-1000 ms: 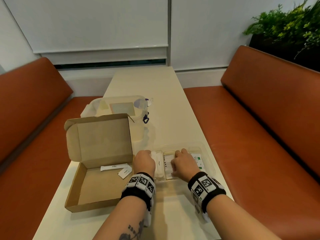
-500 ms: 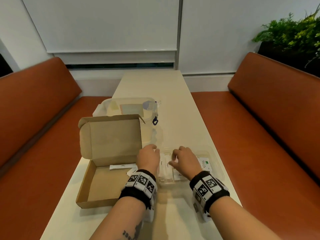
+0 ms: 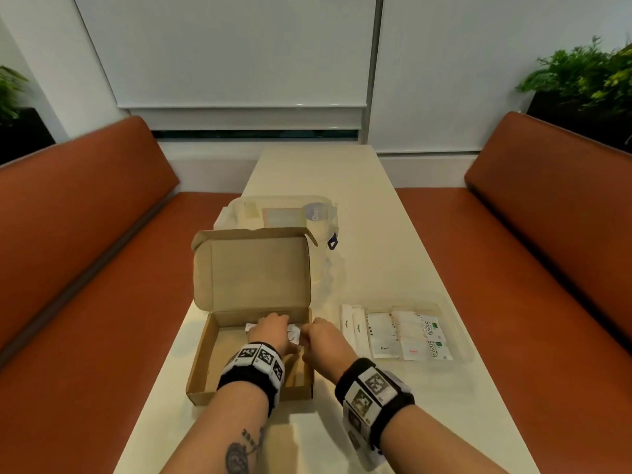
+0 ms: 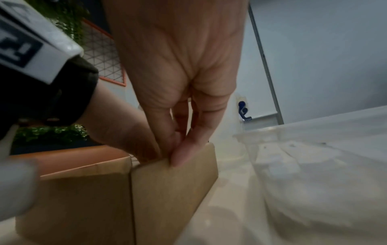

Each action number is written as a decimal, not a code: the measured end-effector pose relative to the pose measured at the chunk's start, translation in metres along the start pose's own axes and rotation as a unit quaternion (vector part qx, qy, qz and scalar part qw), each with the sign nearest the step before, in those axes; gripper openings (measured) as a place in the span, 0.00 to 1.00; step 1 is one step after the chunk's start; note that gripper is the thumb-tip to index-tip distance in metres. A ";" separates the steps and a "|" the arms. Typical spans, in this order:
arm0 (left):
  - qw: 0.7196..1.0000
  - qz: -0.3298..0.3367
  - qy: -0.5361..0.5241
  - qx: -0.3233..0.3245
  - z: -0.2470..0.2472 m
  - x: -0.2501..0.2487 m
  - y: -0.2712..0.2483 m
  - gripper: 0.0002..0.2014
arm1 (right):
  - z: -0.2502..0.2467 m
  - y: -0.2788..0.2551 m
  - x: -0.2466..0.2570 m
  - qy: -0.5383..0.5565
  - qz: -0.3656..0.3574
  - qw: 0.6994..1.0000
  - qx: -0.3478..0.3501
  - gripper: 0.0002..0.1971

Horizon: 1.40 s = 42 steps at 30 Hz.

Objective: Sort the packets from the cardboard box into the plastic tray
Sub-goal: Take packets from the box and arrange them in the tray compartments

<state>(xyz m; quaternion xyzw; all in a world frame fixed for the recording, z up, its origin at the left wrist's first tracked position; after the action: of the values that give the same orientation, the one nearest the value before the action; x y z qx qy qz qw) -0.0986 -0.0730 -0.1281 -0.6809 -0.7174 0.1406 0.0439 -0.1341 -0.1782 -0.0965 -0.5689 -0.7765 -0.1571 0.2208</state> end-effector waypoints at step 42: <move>0.930 0.099 -0.344 -0.081 -0.080 -0.121 -0.020 0.05 | -0.117 -0.011 -0.102 0.326 0.099 0.920 -0.193 0.05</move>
<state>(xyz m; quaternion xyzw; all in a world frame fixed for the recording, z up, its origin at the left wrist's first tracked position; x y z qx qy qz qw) -0.0896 -0.1821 -0.0311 -0.6595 -0.6269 0.3107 -0.2750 -0.0994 -0.3222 -0.0495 -0.5919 -0.5562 -0.4574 0.3621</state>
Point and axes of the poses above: each hand's wrist, its own y-axis towards the middle knuckle, its own z-axis out of the palm, x = y × z, the point moved 6 cm from there along y, towards the middle knuckle, and after that the axes turned 5 degrees about -x, right-handed, at the moved point
